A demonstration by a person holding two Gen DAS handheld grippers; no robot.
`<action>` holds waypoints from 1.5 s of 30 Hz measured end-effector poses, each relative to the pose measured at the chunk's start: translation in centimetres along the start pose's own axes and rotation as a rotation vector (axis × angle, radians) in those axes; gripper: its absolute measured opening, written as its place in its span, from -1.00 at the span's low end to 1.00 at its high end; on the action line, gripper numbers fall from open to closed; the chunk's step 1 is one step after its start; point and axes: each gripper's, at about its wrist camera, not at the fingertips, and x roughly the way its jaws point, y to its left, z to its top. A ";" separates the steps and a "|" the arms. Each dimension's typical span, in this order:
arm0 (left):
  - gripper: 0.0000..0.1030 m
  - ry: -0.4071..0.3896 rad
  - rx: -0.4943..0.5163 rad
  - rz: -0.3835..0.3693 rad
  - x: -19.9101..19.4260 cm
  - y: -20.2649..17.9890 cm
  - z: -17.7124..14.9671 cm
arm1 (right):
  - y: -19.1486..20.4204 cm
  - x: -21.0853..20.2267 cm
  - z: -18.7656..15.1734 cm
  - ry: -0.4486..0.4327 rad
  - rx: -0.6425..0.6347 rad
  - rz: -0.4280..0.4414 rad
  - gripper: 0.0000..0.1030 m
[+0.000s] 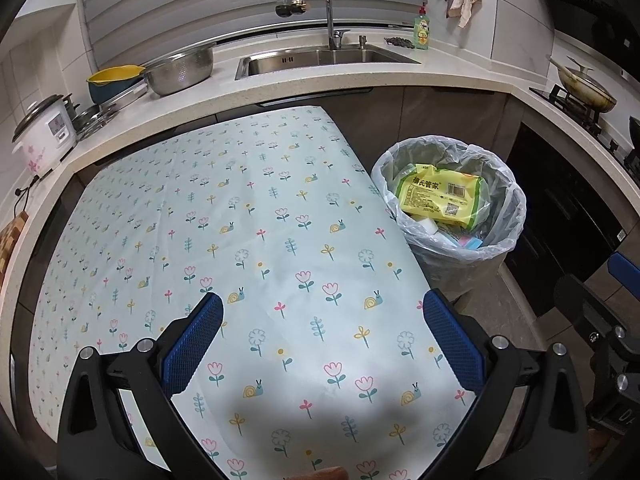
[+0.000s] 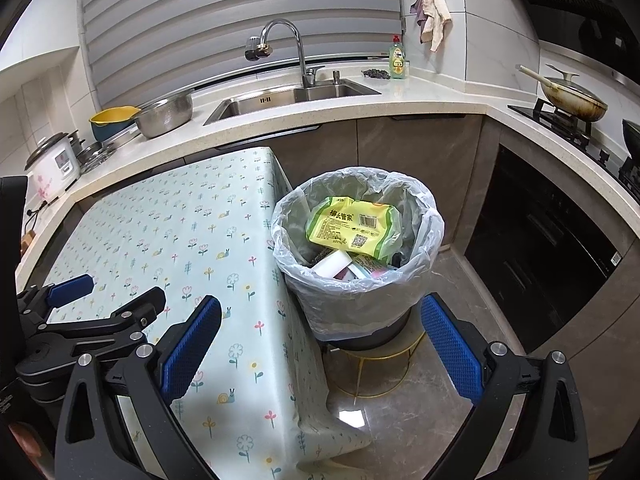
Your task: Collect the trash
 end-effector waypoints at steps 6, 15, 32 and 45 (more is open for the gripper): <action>0.86 -0.001 -0.014 0.007 -0.1 0.2 -0.1 | 0.0 -0.1 0.0 -0.001 -0.003 -0.004 0.87; 0.86 -0.009 -0.021 0.026 -0.3 0.6 -0.1 | 0.1 -0.1 -0.1 0.004 -0.009 -0.007 0.87; 0.86 -0.017 -0.004 0.025 -0.5 0.3 -0.1 | 0.2 -0.1 -0.1 0.005 -0.010 -0.007 0.87; 0.86 -0.025 0.007 0.018 -0.7 -0.1 -0.1 | 0.3 0.0 -0.3 0.006 -0.007 -0.006 0.87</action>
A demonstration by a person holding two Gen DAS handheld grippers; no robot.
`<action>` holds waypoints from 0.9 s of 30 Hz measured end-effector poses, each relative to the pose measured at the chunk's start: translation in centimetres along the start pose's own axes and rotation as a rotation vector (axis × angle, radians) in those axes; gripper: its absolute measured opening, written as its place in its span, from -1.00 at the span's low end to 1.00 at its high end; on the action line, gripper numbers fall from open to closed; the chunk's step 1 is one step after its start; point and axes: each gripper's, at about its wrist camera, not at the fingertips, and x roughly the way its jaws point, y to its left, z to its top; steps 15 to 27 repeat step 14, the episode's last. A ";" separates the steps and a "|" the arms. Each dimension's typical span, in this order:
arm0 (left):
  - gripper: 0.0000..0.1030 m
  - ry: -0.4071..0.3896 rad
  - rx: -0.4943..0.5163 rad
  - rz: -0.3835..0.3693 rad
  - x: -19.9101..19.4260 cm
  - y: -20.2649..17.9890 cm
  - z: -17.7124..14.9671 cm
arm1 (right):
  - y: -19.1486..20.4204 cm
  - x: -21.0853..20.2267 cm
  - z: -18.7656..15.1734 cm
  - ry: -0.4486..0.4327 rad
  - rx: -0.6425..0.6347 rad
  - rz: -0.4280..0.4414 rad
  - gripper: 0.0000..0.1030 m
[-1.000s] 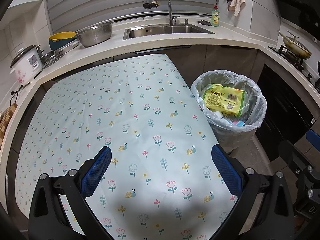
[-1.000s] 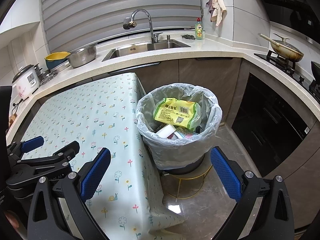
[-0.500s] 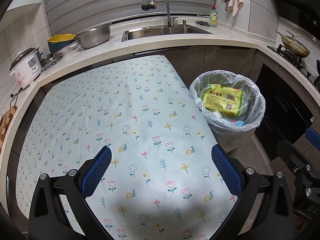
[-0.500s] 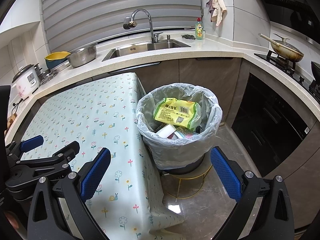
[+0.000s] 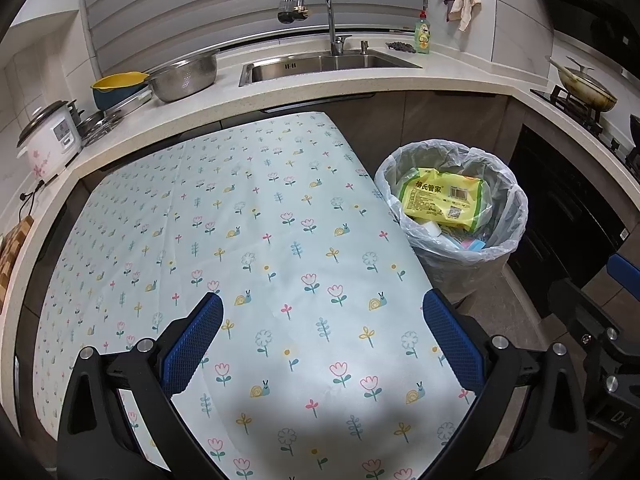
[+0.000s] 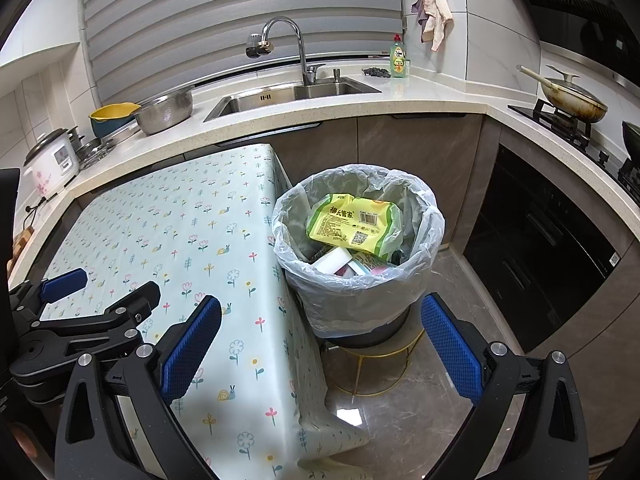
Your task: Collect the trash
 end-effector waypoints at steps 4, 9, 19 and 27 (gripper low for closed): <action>0.86 -0.006 0.006 -0.001 -0.1 -0.1 0.0 | 0.0 0.0 0.0 0.000 0.001 0.000 0.88; 0.86 -0.002 0.009 -0.011 0.0 -0.1 0.0 | 0.0 0.0 0.0 0.000 0.001 0.001 0.87; 0.86 -0.007 0.021 -0.019 0.0 -0.3 0.0 | 0.0 0.1 -0.2 0.001 0.006 -0.002 0.87; 0.86 -0.007 0.021 -0.019 0.0 -0.3 0.0 | 0.0 0.1 -0.2 0.001 0.006 -0.002 0.87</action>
